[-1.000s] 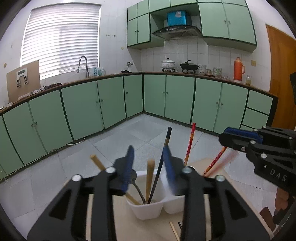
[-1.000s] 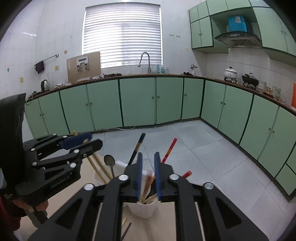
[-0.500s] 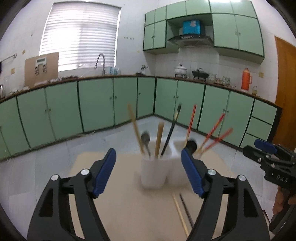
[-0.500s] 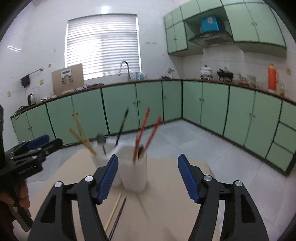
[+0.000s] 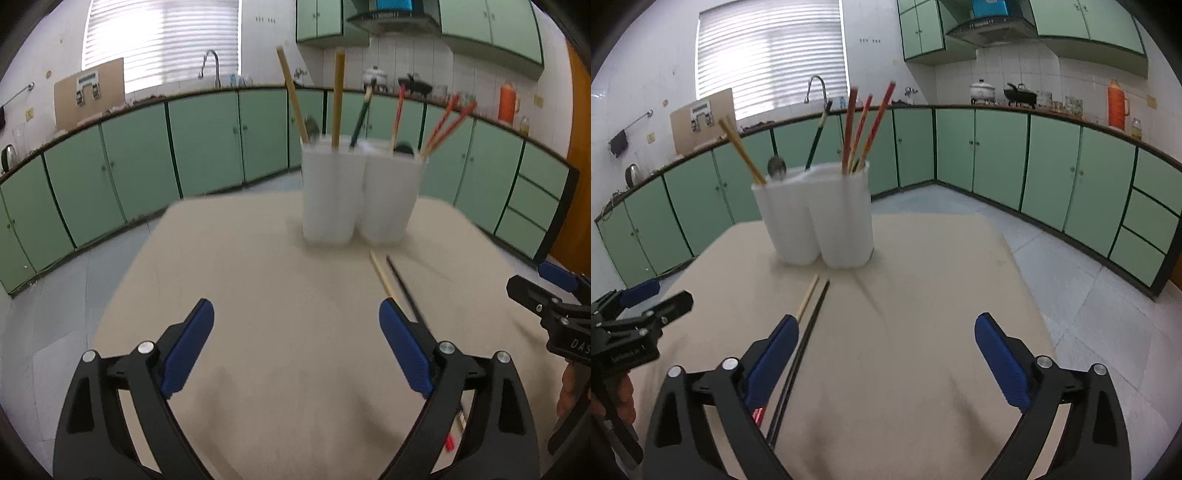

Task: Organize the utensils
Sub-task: 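Grasp a black chopstick with the right tool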

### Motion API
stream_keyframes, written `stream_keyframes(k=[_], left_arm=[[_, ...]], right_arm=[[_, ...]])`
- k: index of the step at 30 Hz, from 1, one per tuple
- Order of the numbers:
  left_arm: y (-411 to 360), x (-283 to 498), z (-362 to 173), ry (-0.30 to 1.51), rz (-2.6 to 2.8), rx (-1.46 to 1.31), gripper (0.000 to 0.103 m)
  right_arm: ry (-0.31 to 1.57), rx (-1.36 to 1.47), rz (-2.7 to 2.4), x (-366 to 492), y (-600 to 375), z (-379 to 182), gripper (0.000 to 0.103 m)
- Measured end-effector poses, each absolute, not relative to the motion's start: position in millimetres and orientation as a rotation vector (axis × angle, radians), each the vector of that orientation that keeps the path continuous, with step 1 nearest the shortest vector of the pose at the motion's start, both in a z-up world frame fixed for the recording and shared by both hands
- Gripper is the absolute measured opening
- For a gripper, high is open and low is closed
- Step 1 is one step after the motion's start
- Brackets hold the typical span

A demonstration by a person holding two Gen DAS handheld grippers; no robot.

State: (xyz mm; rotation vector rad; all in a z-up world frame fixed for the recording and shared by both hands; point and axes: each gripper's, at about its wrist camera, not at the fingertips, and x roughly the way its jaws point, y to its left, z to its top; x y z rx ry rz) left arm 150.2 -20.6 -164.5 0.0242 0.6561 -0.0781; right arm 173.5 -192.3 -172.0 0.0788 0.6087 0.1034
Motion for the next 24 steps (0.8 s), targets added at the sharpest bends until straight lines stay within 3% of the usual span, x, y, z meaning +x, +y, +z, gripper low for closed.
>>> stream_keyframes(k=[6, 20, 24], left_arm=[[-26, 143, -182, 0.706, -0.068, 0.042, 0.088], [-21, 147, -186, 0.744, -0.053, 0.031, 0.089], [-22, 148, -187, 0.747, -0.055, 0.027, 0.089]], right_arm=[[0.669, 0.068, 0.148, 167, -175, -188, 0.092], [0.794, 0.054, 0.239, 178, -138, -204, 0.039], [0.815, 0.064, 0.256, 182, -134, -207, 0.033]])
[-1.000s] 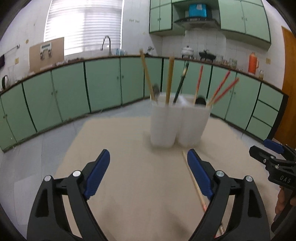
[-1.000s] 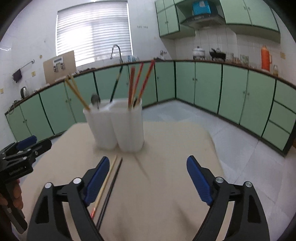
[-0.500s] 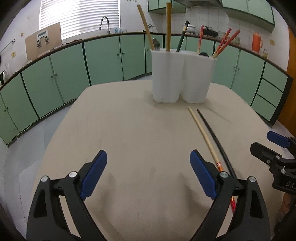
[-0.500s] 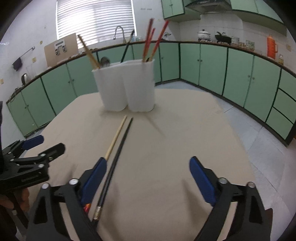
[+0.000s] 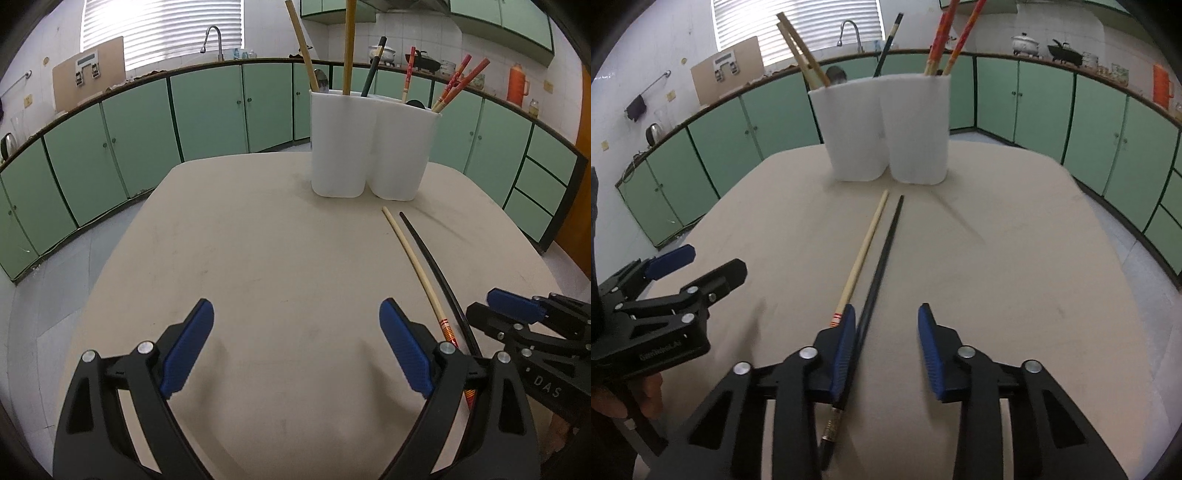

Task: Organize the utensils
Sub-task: 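Grasp a black chopstick with the right tool, then grasp a red-patterned wooden chopstick with the left tool while the right tool holds the black one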

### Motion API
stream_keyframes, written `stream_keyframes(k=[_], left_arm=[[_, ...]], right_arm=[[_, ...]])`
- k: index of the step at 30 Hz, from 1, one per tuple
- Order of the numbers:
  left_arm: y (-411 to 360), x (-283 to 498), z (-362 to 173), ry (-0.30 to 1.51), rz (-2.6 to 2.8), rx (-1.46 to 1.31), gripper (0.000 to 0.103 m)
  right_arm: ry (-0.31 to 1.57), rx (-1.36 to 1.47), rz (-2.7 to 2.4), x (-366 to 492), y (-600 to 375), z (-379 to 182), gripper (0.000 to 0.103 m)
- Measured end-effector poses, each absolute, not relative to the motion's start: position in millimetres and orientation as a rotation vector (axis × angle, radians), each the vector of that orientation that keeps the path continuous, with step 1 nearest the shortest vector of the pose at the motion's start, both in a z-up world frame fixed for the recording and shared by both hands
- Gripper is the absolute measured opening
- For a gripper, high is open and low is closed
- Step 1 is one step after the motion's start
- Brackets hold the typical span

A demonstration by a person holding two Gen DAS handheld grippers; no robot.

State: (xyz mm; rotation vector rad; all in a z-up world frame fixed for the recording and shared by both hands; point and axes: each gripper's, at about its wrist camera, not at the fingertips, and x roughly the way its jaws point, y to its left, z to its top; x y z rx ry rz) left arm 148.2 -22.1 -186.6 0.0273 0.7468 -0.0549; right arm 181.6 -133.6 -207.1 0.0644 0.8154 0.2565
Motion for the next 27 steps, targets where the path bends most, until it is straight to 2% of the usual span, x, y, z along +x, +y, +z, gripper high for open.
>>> stream_keyframes(k=[5, 12, 14, 27], left_arm=[[-21, 149, -187, 0.747, -0.056, 0.022, 0.088], [-21, 149, -187, 0.747, -0.056, 0.024, 0.088], [-21, 149, -187, 0.746, -0.055, 0.024, 0.088], [-37, 150, -186, 0.745, -0.107, 0.023, 0.088]], right_arm=[[0.837, 0.062, 0.267, 185, -129, -210, 0.024], [0.855, 0.044, 0.266, 188, -123, -212, 0.018], [0.854, 0.029, 0.268, 188, -120, -212, 0.009], [0.82, 0.116, 0.165, 180, -171, -207, 0.006]])
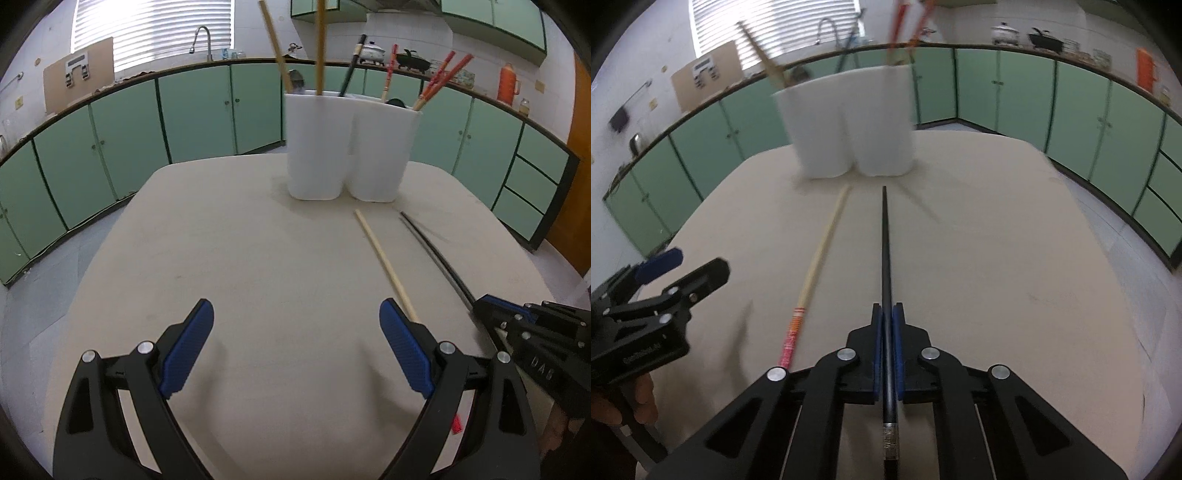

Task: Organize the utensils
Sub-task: 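Grasp a red-patterned wooden chopstick with the left tool while the right tool holds the black one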

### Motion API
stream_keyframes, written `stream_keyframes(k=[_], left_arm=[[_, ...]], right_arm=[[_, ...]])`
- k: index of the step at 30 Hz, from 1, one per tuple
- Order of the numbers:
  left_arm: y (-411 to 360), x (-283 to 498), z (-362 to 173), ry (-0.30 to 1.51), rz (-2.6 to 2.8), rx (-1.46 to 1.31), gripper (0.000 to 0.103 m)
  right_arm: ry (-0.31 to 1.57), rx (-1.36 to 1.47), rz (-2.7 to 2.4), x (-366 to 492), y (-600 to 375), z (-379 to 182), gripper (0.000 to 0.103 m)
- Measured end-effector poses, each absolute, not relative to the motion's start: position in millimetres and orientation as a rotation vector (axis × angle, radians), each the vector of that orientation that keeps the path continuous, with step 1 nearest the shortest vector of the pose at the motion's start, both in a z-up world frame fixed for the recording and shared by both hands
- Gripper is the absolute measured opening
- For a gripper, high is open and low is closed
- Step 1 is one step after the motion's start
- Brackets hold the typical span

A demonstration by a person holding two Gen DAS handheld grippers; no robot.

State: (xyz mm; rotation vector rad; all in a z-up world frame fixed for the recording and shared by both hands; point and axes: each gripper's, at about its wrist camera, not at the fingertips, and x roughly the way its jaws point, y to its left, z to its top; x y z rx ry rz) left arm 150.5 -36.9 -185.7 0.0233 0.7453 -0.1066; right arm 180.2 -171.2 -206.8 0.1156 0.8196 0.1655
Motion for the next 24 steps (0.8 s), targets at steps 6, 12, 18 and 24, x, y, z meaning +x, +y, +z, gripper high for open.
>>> stream_keyframes(k=[6, 12, 18, 24], left_arm=[[-61, 157, -184, 0.771, -0.172, 0.002, 0.079], [-89, 166, -194, 0.814, -0.213, 0.019, 0.06], [-95, 177, -205, 0.879, -0.238, -0.003, 0.045], [-108, 180, -211, 0.905, -0.263, 0.009, 0.029]], right_arm=[[0.792, 0.139, 0.136, 181, -192, -201, 0.006], [0.791, 0.156, 0.134, 182, -198, -204, 0.006], [0.791, 0.152, 0.141, 182, -198, -205, 0.006], [0.799, 0.155, 0.146, 182, -198, -206, 0.006]])
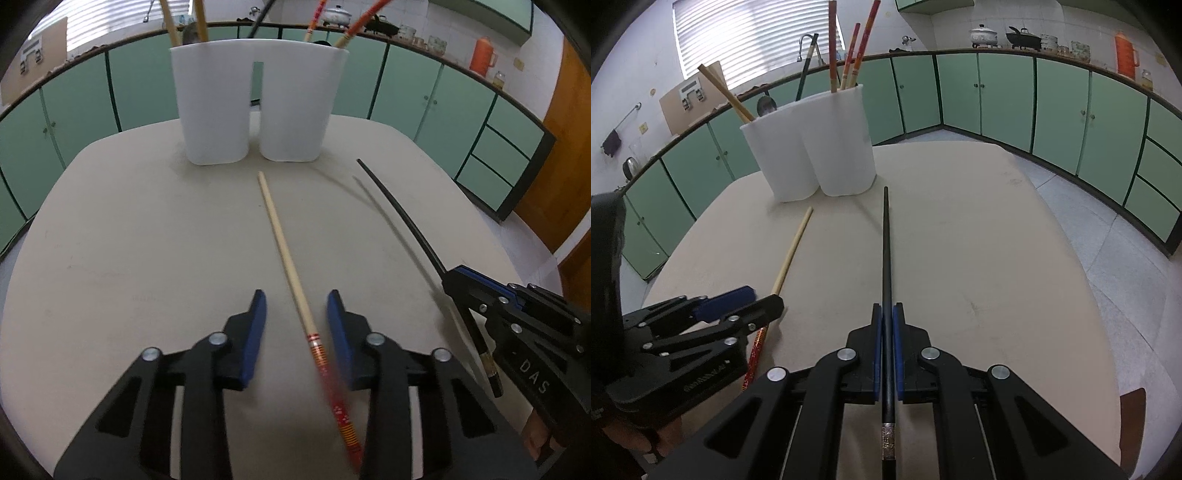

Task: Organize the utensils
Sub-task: 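Grasp a red-patterned wooden chopstick with the left tool while the right tool holds the black one, then open both tools, setting both chopsticks down on the table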

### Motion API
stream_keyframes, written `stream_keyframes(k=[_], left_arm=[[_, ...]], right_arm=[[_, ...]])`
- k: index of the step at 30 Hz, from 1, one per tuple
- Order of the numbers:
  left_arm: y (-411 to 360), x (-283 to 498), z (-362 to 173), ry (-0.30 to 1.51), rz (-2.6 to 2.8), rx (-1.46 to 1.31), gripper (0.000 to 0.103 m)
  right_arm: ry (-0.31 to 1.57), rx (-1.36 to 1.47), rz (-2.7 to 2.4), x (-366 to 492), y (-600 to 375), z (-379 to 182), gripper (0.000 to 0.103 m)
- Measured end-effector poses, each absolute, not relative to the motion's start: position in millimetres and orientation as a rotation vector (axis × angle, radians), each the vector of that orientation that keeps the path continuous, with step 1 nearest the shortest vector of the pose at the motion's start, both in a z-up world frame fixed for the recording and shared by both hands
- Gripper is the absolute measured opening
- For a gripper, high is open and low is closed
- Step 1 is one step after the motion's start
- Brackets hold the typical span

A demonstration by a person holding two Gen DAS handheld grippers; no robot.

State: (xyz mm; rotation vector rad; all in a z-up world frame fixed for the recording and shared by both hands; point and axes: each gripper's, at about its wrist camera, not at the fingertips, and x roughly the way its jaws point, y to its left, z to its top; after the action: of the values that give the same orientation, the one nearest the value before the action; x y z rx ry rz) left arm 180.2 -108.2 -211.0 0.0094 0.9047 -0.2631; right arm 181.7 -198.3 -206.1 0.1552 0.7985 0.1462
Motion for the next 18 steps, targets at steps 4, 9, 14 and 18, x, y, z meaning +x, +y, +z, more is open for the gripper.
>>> stream_keyframes(k=[4, 9, 14, 18], left_arm=[[-110, 181, -213, 0.91, -0.268, 0.002, 0.008], [-107, 178, -212, 0.904, -0.267, -0.003, 0.005], [-86, 169, -206, 0.88, -0.215, -0.011, 0.005], [-55, 172, -200, 0.867, -0.14, -0.052, 0.005]], right_arm=[[0.8, 0.158, 0.147, 182, -200, -206, 0.006], [0.807, 0.157, 0.146, 183, -199, -207, 0.006], [0.808, 0.157, 0.14, 185, -199, -207, 0.006], [0.819, 0.146, 0.133, 194, -196, -208, 0.006]])
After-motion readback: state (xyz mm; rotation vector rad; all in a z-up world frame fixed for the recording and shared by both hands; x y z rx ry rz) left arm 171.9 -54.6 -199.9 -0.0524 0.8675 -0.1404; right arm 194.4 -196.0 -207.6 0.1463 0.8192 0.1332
